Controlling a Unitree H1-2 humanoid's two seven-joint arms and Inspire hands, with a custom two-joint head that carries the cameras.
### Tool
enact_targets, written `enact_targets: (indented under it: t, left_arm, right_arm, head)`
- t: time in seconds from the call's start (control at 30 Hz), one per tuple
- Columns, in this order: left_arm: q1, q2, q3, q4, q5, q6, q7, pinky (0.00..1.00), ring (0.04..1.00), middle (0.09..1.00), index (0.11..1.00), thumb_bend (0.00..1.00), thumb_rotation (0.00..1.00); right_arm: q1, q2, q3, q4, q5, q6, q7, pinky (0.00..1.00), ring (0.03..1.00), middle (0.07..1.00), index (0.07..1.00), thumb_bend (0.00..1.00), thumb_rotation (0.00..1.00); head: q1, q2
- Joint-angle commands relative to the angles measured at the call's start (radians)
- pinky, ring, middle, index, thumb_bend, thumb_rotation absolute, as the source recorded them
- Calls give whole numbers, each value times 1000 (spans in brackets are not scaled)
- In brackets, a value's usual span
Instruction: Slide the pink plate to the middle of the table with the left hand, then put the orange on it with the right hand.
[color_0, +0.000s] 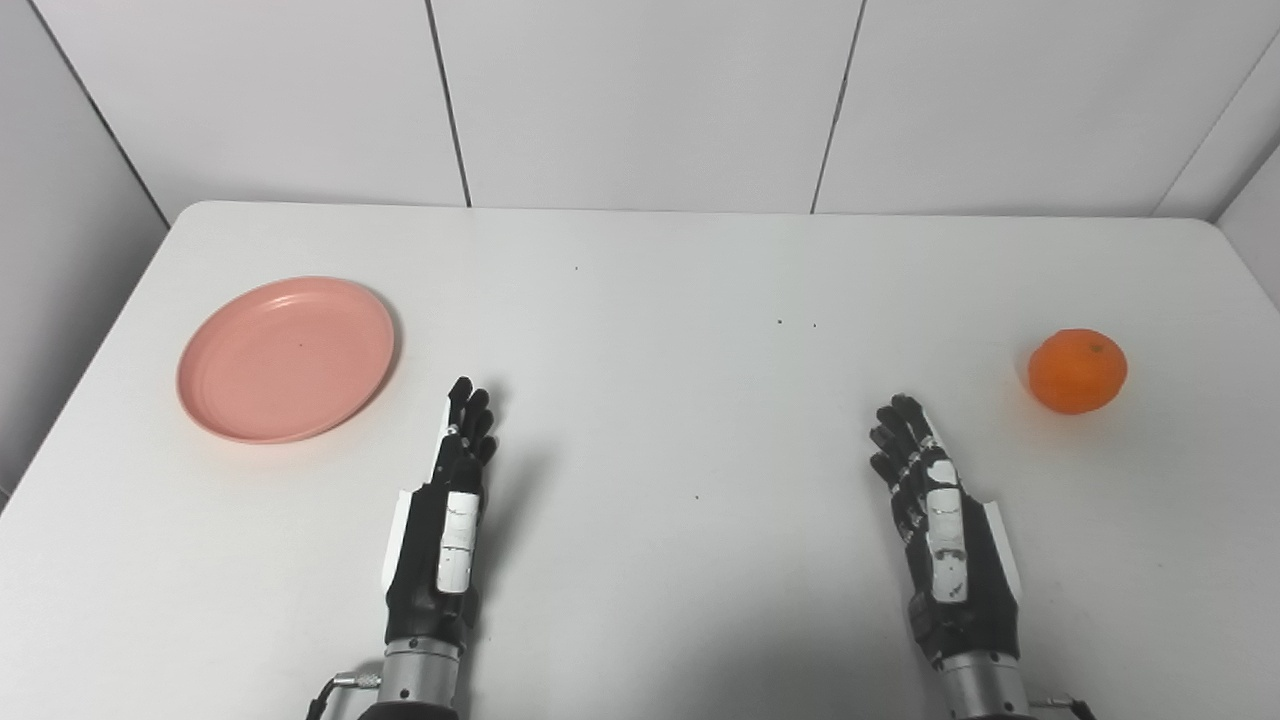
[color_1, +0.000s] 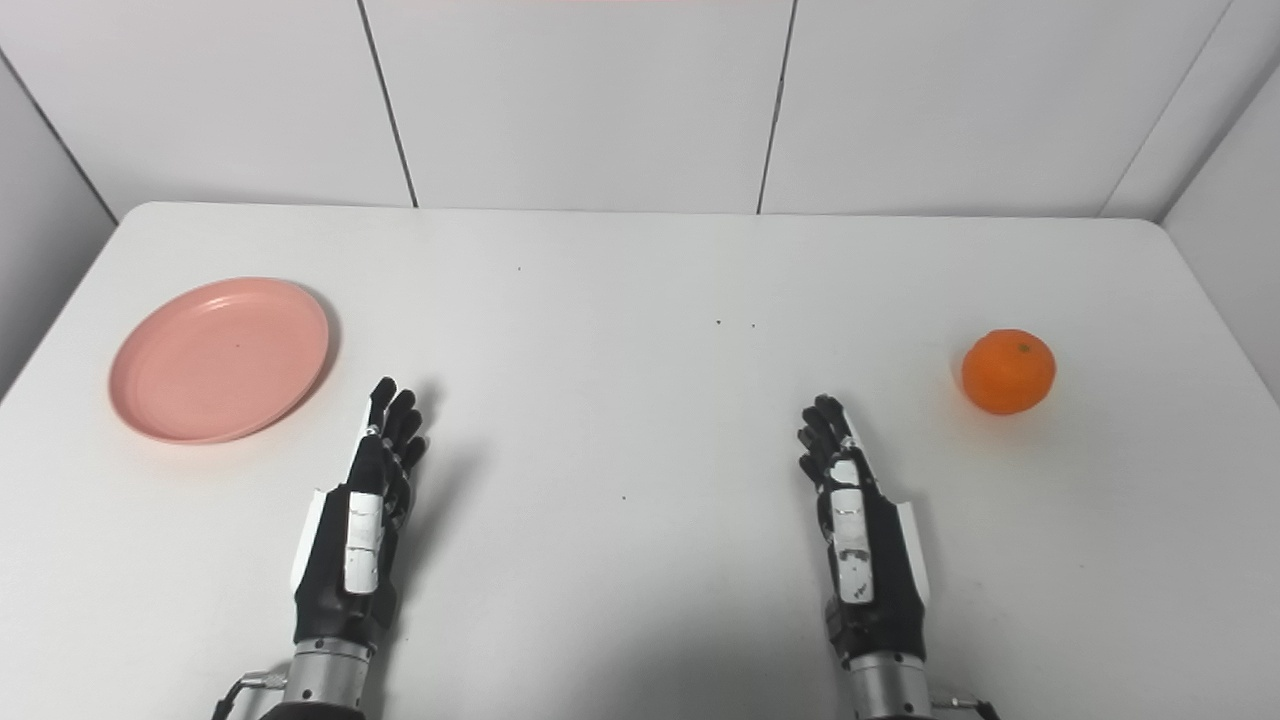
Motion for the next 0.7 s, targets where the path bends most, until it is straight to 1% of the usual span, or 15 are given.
enact_targets:
  t: [0.0,0.47,0.67]
  left_arm:
    - [235,62,22,0,24,-57,12,1000,1000,1000,1000,864,1000]
    - [235,68,21,-7,24,-45,6,1000,1000,1000,1000,870,1000]
    - [235,69,21,-6,27,-47,7,1000,1000,1000,1000,856,1000]
  right_arm:
    - [57,-2,13,-64,3,-75,12,958,936,926,923,891,1000]
    - [58,2,15,-66,-1,-71,7,956,936,923,921,890,1000]
    - [58,1,16,-68,-3,-70,8,955,933,925,923,889,1000]
  head:
    - [1,1]
    - [-3,7]
    - [-3,7]
